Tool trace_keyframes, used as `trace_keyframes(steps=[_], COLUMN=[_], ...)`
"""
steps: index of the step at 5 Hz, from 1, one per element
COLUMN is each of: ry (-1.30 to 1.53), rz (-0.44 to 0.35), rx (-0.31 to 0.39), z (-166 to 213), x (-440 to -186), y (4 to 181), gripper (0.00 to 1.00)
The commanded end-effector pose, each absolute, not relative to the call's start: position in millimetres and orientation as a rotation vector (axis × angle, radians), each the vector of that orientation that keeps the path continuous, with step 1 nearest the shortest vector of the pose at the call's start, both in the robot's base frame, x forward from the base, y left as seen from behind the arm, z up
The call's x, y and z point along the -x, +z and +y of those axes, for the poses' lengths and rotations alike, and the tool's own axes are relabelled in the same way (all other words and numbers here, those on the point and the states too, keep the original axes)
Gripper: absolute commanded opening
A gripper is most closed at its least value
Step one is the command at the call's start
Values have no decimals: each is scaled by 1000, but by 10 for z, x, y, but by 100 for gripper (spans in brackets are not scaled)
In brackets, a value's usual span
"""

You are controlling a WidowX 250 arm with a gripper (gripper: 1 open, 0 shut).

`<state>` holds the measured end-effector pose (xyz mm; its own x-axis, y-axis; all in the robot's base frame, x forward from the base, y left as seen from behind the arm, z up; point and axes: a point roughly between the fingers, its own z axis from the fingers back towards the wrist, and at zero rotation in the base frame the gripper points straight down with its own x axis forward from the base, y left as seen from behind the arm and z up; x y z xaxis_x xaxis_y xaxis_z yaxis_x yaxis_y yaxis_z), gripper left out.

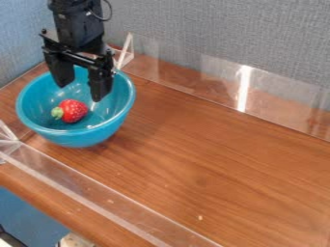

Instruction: Put the strawberry in the blue bowl

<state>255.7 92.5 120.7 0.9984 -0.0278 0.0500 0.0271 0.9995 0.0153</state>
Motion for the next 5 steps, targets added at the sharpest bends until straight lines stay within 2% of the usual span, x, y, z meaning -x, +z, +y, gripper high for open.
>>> trace_keyframes(steps=[1,5], ry=[-38,-42], rz=[-128,-163], rx=[-38,-23], z=[886,866], x=[-2599,-2608], y=[1468,1682], gripper=[100,100])
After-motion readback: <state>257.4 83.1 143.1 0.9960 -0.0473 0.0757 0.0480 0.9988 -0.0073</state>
